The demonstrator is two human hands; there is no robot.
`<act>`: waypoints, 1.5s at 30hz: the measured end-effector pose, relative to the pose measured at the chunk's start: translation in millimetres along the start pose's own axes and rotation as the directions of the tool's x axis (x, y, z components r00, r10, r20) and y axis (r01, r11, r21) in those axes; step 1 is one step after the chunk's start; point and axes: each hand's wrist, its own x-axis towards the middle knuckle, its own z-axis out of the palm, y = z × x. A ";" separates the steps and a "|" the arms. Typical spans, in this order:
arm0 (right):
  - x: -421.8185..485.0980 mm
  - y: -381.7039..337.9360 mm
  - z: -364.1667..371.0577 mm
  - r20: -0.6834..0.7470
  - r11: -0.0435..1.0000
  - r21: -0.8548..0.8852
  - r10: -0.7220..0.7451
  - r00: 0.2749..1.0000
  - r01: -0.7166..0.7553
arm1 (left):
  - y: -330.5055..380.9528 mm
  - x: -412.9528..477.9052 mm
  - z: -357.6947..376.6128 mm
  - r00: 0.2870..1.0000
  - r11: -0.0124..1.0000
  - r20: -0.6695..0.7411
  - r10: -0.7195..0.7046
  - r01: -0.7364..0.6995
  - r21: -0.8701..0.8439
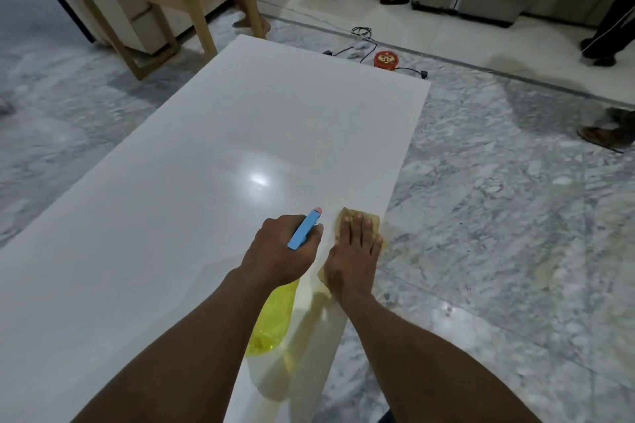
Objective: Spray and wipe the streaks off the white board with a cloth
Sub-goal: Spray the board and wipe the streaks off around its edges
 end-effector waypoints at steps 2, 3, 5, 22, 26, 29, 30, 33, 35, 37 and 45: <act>-18.4 -5.5 3.5 -0.014 1.000 0.014 0.021 1.000 -0.021 | -8.9 -15.5 1.1 1.000 1.000 -0.004 0.004 -0.004 0.000; -26.5 -6.8 1.7 -0.017 1.000 0.016 0.024 1.000 -0.024 | -11.7 -22.0 2.3 1.000 1.000 -0.001 0.004 -0.004 -0.003; -35.8 -6.2 1.0 -0.013 1.000 0.030 -0.004 1.000 0.005 | -14.1 -33.4 4.6 1.000 1.000 0.010 -0.005 0.005 -0.009; 75.9 31.2 -190.8 0.627 -0.563 0.570 -0.174 0.760 -0.599 | 95.9 64.7 -18.0 0.970 0.985 0.236 0.053 -0.089 0.145; 149.3 42.0 -203.2 0.650 -0.507 0.597 -0.149 0.746 -0.622 | 111.5 131.2 -10.6 0.981 0.975 0.196 -0.008 -0.035 0.218; 232.5 53.3 -203.4 0.672 -0.377 0.691 0.021 0.740 -0.616 | 120.4 192.4 -2.7 0.981 0.971 0.191 -0.023 -0.024 0.237; 257.7 55.3 -203.3 0.671 -0.327 0.718 0.088 0.736 -0.615 | 122.8 208.7 -1.8 0.983 0.975 0.184 -0.023 -0.019 0.220; 327.0 58.4 -198.8 0.495 0.119 0.825 0.317 0.809 -0.552 | 129.8 247.4 2.9 0.990 0.991 0.133 -0.038 0.021 0.129; 369.7 56.2 -196.6 0.279 0.441 0.790 0.360 0.890 -0.426 | 131.4 269.2 8.7 0.994 0.995 0.095 -0.051 0.043 0.087; 407.7 58.3 -186.7 0.146 0.661 0.686 0.285 0.947 -0.305 | 131.7 283.5 11.8 0.994 0.997 0.083 -0.065 0.061 0.051; 473.5 59.2 -77.5 0.210 0.966 0.157 -0.234 0.949 0.204 | 103.5 328.4 16.5 0.991 0.992 0.059 -0.117 0.113 0.053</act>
